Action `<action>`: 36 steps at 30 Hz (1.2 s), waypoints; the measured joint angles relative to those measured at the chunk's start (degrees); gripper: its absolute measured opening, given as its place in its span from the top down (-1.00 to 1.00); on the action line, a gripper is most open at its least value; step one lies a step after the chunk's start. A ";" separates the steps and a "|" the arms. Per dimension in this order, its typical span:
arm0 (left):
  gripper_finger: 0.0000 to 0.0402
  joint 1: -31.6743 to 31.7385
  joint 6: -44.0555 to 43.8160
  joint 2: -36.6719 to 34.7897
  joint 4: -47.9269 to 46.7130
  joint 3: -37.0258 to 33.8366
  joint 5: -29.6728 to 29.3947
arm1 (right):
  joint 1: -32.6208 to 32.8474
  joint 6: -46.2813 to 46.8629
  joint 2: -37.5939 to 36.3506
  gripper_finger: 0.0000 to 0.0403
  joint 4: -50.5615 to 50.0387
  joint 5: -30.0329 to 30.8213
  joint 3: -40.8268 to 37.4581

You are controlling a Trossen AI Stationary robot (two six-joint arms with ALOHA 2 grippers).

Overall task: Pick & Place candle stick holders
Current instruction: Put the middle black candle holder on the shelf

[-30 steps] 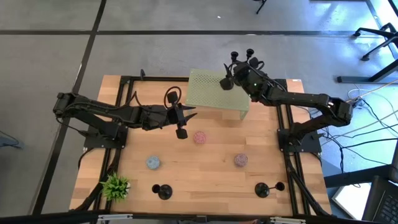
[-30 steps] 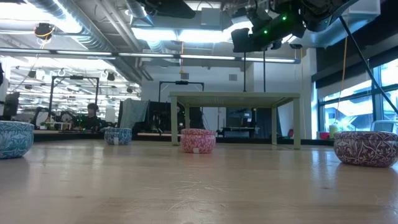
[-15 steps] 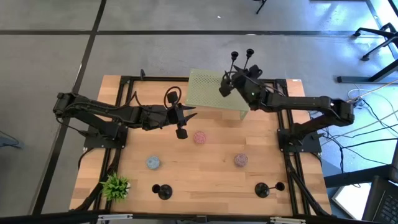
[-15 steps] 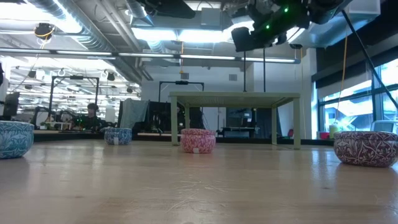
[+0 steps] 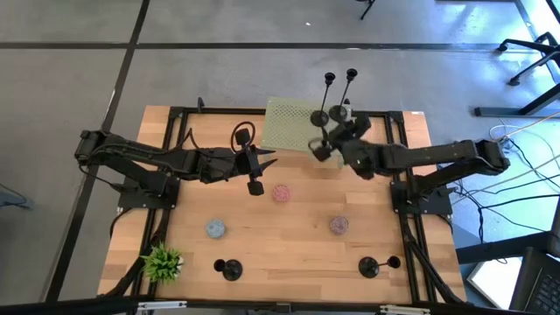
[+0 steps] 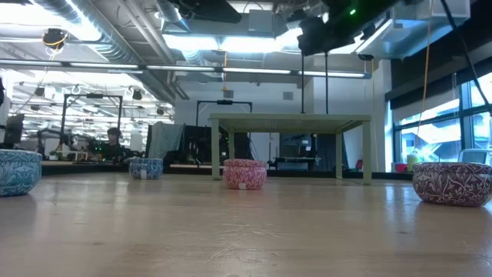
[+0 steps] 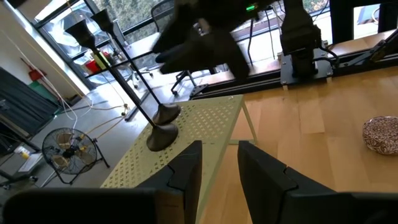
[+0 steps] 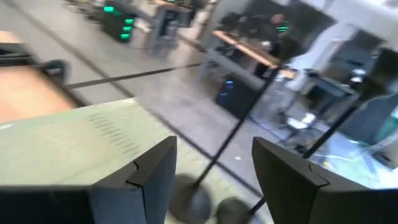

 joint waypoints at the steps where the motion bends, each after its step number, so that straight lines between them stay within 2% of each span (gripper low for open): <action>1: 0.50 -0.02 0.02 0.00 0.02 0.00 0.00 | 1.35 1.45 -0.84 -0.06 -2.13 -0.73 0.00; 8: 0.50 -0.02 0.00 0.00 0.00 0.00 0.00 | 10.32 10.67 -9.26 -0.06 -15.40 -9.51 0.00; 12: 0.50 -0.02 0.00 0.00 0.00 0.00 0.00 | 14.28 21.24 -14.75 -0.05 -27.00 -16.83 0.00; 15: 0.50 -0.02 0.00 0.00 0.01 0.00 0.00 | 16.90 27.93 -17.98 -0.01 -34.11 -19.92 0.00; 21: 0.50 0.00 0.00 0.00 0.00 0.00 0.00 | 19.76 30.12 -21.46 0.13 -39.71 -18.05 0.01; 29: 0.50 0.00 0.00 0.00 0.50 0.02 0.12 | 19.84 32.45 -19.79 0.42 -44.01 -16.91 0.01; 32: 0.50 0.15 0.00 0.00 0.55 0.02 3.11 | 19.84 33.25 -19.02 0.58 -44.82 -17.02 0.00; 36: 0.50 0.79 -3.04 0.00 0.55 0.02 12.28 | 19.84 33.89 -18.27 0.71 -44.63 -16.83 0.00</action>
